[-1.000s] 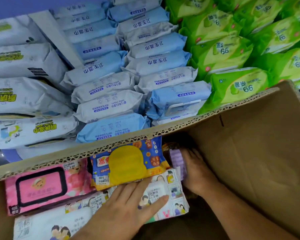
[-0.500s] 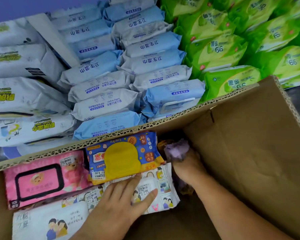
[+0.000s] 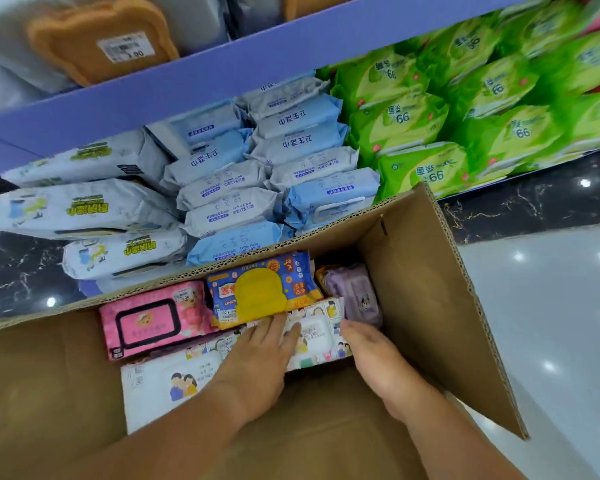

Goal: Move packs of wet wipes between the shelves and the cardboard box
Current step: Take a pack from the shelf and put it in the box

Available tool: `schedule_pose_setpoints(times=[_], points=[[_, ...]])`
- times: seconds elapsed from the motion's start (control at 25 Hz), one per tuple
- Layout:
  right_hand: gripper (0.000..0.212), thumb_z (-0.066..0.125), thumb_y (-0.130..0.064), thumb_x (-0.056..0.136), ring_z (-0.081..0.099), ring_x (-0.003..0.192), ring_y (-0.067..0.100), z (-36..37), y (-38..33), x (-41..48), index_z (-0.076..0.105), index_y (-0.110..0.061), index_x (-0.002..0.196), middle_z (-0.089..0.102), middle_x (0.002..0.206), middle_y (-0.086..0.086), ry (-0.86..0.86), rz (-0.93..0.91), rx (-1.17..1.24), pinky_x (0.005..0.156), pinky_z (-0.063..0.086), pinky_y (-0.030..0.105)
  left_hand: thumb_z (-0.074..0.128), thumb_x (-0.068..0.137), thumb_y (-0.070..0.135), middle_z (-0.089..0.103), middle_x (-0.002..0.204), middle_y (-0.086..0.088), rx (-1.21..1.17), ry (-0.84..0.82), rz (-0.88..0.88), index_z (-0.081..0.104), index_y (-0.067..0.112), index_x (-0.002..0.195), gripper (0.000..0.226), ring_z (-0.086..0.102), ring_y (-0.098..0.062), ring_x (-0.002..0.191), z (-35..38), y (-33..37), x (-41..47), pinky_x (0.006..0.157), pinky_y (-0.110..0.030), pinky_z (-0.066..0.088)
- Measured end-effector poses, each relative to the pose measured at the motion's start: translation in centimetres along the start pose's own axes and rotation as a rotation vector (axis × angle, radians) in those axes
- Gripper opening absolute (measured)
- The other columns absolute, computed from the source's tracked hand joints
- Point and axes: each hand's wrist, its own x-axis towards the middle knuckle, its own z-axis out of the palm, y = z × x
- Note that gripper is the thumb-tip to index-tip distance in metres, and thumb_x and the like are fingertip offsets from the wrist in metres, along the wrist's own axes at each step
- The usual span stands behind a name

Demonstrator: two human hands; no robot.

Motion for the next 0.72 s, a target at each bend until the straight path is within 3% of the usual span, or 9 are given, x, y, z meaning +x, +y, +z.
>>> schedule_pose_setpoints(times=[0.08, 0.16, 0.24, 0.32, 0.44, 0.56, 0.64, 0.72], points=[[0.022, 0.045, -0.033, 0.106, 0.051, 0.085, -0.009, -0.4, -0.8, -1.5, 0.057, -0.035, 0.088, 0.058, 0.093, -0.021, 0.009, 0.003, 0.035, 0.090, 0.036, 0.023, 0.050, 0.099, 0.031, 0.004, 0.169, -0.010, -0.114, -0.055, -0.068, 0.008, 0.018, 0.162, 0.077, 0.009, -0.029, 0.155, -1.3, -0.1, -1.6, 0.126, -0.041, 0.014], [0.018, 0.045, -0.037, 0.106, 0.055, 0.092, -0.002, -0.8, -1.2, -3.3, 0.061, -0.034, 0.097, 0.061, 0.099, -0.018, 0.027, -0.015, 0.043, 0.093, 0.036, 0.025, 0.051, 0.099, 0.040, 0.018, 0.166, -0.005, -0.343, 0.003, -0.164, 0.016, 0.019, 0.161, 0.074, 0.020, -0.025, 0.151, -2.5, -0.2, -3.7, 0.122, -0.035, 0.023], [0.023, 0.044, -0.040, 0.105, 0.055, 0.107, 0.009, -1.3, -2.0, -5.9, 0.060, -0.031, 0.119, 0.062, 0.112, -0.011, 0.059, -0.038, 0.037, 0.096, 0.035, 0.027, 0.057, 0.098, 0.041, 0.040, 0.152, 0.006, -0.709, 0.073, -0.291, 0.033, 0.024, 0.153, 0.063, 0.039, -0.015, 0.139, -4.9, 0.4, -6.3, 0.110, -0.021, 0.034], [0.032, 0.041, -0.041, 0.105, 0.051, 0.115, 0.012, -1.6, -3.4, -9.1, 0.057, -0.029, 0.130, 0.060, 0.122, -0.005, 0.096, -0.055, 0.039, 0.098, 0.034, 0.028, 0.060, 0.099, 0.037, 0.053, 0.129, 0.018, -1.075, 0.107, -0.430, 0.046, 0.033, 0.137, 0.041, 0.051, -0.006, 0.114, -7.8, 0.9, -8.8, 0.091, -0.012, 0.039], [0.033, 0.039, -0.044, 0.105, 0.051, 0.119, 0.016, -1.9, -6.4, -15.9, 0.053, -0.031, 0.132, 0.058, 0.129, -0.002, 0.105, -0.059, 0.040, 0.110, 0.038, 0.037, 0.055, 0.100, 0.044, 0.055, 0.138, 0.008, -1.366, 0.117, -0.536, 0.048, 0.023, 0.144, 0.049, 0.056, -0.010, 0.107, -13.2, 1.4, -13.3, 0.084, -0.024, 0.046], [0.032, 0.039, -0.044, 0.105, 0.052, 0.121, 0.019, -2.7, -9.7, -24.0, 0.052, -0.031, 0.132, 0.056, 0.126, -0.003, 0.166, -0.090, 0.049, 0.114, 0.038, 0.044, 0.049, 0.103, 0.046, 0.053, 0.139, 0.001, -1.451, 0.122, -0.515, 0.054, 0.023, 0.133, 0.039, 0.052, -0.018, 0.125, -18.9, 2.5, -18.9, 0.108, -0.038, 0.042], [0.030, 0.040, -0.044, 0.105, 0.053, 0.121, 0.020, -3.7, -11.5, -28.7, 0.053, -0.030, 0.128, 0.055, 0.122, -0.003, 0.214, -0.149, 0.073, 0.114, 0.039, 0.045, 0.045, 0.104, 0.045, 0.054, 0.131, 0.002, -1.446, 0.114, -0.448, 0.054, 0.029, 0.116, 0.022, 0.051, -0.020, 0.121, -22.8, 3.7, -21.8, 0.110, -0.041, 0.038], [0.028, 0.040, -0.042, 0.105, 0.052, 0.120, 0.018, -5.3, -12.5, -33.6, 0.056, -0.027, 0.124, 0.057, 0.128, -0.001, 0.271, -0.183, 0.092, 0.114, 0.037, 0.040, 0.043, 0.103, 0.049, 0.052, 0.135, 0.004, -1.427, 0.106, -0.420, 0.054, 0.029, 0.127, 0.033, 0.049, -0.019, 0.123, -26.7, 5.5, -24.6, 0.109, -0.042, 0.038]])
